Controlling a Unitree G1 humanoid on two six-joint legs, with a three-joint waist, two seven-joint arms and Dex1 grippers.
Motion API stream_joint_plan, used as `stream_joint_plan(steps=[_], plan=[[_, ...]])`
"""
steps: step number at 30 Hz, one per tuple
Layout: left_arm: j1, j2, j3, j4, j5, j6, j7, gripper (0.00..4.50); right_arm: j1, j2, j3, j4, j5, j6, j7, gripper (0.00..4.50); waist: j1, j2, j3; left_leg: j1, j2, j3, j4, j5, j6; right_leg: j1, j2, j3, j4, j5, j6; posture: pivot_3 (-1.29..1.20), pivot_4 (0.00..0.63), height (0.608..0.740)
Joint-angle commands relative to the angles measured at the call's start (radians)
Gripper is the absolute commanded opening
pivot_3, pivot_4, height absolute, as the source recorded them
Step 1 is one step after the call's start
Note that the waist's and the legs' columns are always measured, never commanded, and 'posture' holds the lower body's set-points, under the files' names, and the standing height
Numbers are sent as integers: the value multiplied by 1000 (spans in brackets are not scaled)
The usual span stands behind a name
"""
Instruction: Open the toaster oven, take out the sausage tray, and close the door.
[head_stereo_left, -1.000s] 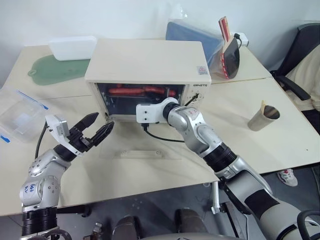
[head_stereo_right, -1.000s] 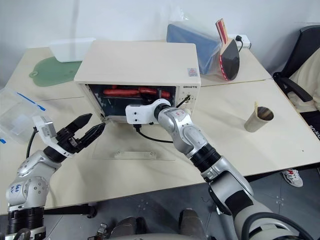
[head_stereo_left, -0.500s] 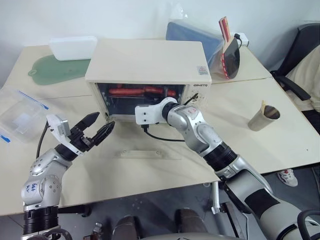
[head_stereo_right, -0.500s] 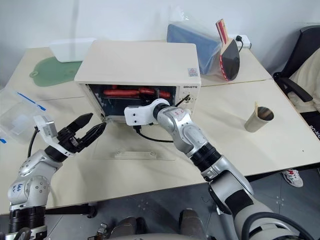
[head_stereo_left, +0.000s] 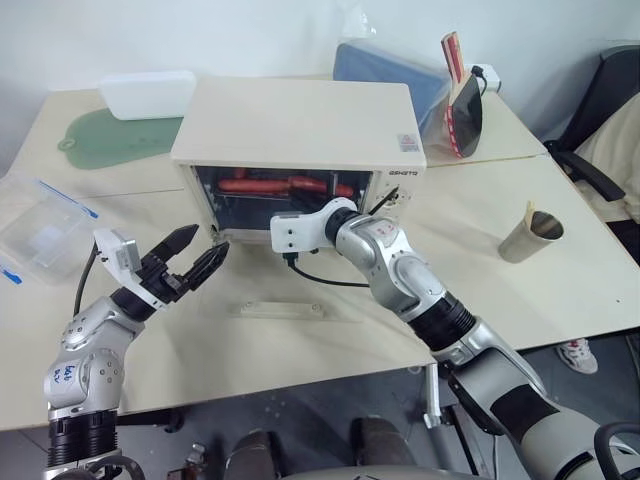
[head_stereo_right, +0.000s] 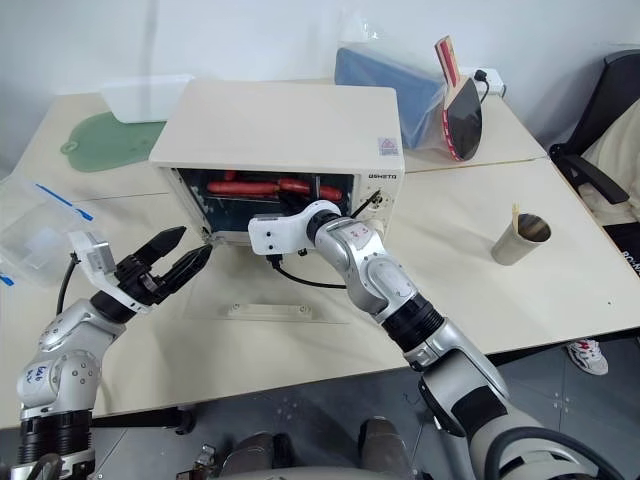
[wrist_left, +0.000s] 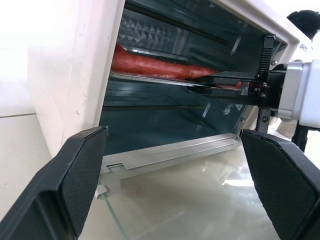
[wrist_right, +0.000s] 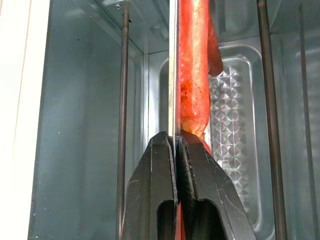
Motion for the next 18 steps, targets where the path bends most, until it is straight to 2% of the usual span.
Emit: stream_joint_plan(steps=[1,8,11,14,18], plan=[[-11,5,2,-14,4,-17,-7,4500,42,8,64,-47,-16,-12,68,11,0,0,0,0,0,0,-1,0,0,0,0,0,0,0,0,0,150,740],[-11,5,2,-15,7,-17,-8,4500,54,3,70,-45,-16,-30,82,11,-2,0,0,1,0,0,-4,0,0,0,0,-1,-1,0,0,0,150,740],[-14,4,2,-14,9,-19,-7,4500,58,-9,76,-40,-16,-43,101,842,-3,-2,-1,2,0,0,-5,0,0,0,0,-1,-1,0,0,0,150,740],[-19,4,1,-11,12,-20,-9,4500,62,-6,68,-35,-11,-40,111,1861,-4,-2,-1,5,0,1,-5,0,-1,2,0,-1,-1,0,0,0,150,740],[-26,4,0,-4,16,-21,-12,4500,46,-10,70,-23,-51,-29,100,1861,-4,-2,-1,6,0,2,-5,1,-2,3,0,-1,-2,0,0,0,150,740]])
